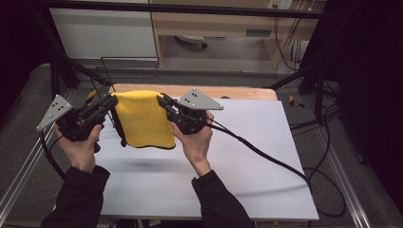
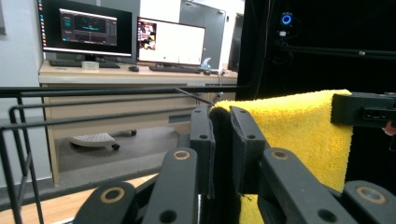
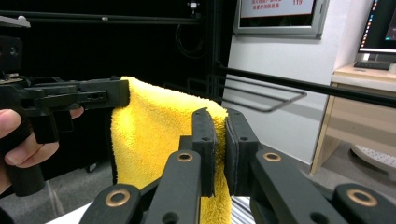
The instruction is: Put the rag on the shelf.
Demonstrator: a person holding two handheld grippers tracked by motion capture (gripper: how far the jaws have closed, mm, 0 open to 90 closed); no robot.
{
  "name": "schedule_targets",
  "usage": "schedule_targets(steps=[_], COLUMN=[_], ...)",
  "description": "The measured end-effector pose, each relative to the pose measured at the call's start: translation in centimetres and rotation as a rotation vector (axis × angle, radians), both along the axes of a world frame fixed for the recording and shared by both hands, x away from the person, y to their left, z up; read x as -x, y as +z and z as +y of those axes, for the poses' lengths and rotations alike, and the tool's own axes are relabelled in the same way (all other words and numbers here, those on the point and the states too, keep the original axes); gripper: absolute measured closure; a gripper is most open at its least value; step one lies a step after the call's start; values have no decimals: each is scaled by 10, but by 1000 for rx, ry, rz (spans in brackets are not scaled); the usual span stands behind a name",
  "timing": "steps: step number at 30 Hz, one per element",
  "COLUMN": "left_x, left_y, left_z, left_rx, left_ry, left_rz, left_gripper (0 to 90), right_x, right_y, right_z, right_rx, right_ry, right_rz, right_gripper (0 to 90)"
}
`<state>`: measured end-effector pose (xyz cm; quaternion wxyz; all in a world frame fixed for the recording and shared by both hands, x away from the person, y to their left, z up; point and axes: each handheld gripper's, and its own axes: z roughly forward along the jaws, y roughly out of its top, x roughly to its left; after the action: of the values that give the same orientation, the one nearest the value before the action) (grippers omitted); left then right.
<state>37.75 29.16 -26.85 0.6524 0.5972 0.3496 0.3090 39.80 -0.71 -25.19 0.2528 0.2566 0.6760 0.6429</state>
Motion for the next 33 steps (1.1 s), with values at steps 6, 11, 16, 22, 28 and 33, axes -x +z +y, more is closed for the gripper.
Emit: schedule_targets(steps=[6, 11, 16, 22, 28, 33], left_x=[-5, -10, -15, -20, -26, -31], left_y=[10, 20, 29, 39, 47, 53], left_z=[7, 11, 16, 21, 26, 30], left_rx=[23, 37, 35, 35, 40, 48], left_ry=[20, 33, 47, 62, 77, 80], left_rz=[-28, -49, -60, -72, -86, -95], left_gripper=[805, 805, 805, 804, 805, 805], right_x=[-8, -14, -20, -26, -34, -38], right_y=[11, 20, 29, 37, 45, 54], right_z=[9, 16, 23, 31, 38, 43], right_rx=[-15, -28, -41, -50, -60, -65], right_ry=[-4, -13, -18, -20, -28, -27], right_rz=[-23, -46, -57, -66, -80, -98], right_gripper=[844, 844, 844, 844, 843, 843])
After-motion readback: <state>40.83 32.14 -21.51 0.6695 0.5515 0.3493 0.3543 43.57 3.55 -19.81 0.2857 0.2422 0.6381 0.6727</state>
